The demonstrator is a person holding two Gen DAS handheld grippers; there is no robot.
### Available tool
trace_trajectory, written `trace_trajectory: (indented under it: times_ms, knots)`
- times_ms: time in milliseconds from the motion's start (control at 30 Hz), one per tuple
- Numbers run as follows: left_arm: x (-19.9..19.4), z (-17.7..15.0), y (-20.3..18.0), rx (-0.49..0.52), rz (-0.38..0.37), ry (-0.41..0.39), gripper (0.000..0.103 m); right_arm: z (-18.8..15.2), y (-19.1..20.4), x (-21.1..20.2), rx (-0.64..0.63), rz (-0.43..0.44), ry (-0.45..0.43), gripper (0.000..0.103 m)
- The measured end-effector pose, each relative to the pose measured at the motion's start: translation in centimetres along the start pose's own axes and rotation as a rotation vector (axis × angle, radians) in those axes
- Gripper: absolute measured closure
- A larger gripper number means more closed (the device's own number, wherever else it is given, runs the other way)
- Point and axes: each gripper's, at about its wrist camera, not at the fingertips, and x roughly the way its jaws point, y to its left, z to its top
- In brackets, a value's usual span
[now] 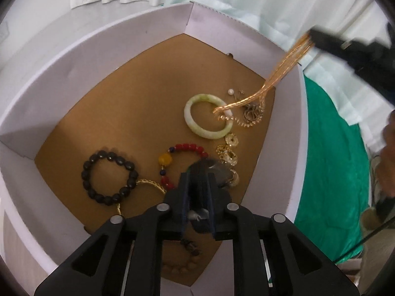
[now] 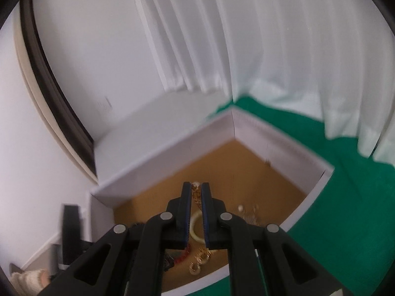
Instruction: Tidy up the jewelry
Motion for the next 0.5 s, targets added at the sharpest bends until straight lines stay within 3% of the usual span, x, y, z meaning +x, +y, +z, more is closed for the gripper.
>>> trace_trajectory:
  times_ms: [67,133,233,300,333,400,500]
  knots:
    - [-0.4,-0.1,-0.2,0.008,0.017,-0.025,0.077,-1.0,-0.5,1.4,0.014,-0.012,0.042,0.093]
    - [-0.9,-0.1,-0.4,0.012,0.035,-0.058,0.046,-1.7,-0.8,2.2,0.023,-0.024,0.071,0.093]
    - [-2.0,0.0,-1.0,0.042,0.111,-0.133,0.025,-2.3,-1.3,2.3,0.033,-0.046,0.082,0.088]
    - [-2.9,-0.1,-1.7,0.064,0.178,-0.19,0.012,-2.3,-1.2,1.8,0.043,-0.054,0.069,0.056]
    - [-3.3,0.0,-2.0,0.069,0.203,-0.214,0.004,-2.4,-1.2,1.3,0.046,-0.054,0.053,0.051]
    - [-4.5,-0.1,-2.6,0.071,0.265,-0.291,0.001,-2.5,-0.9,0.7,0.035,-0.065,0.041,0.048]
    - [-5.4,0.0,-2.9,0.051,0.348,-0.33,0.001,-2.8,-0.4,0.1,0.02,-0.083,0.041,0.039]
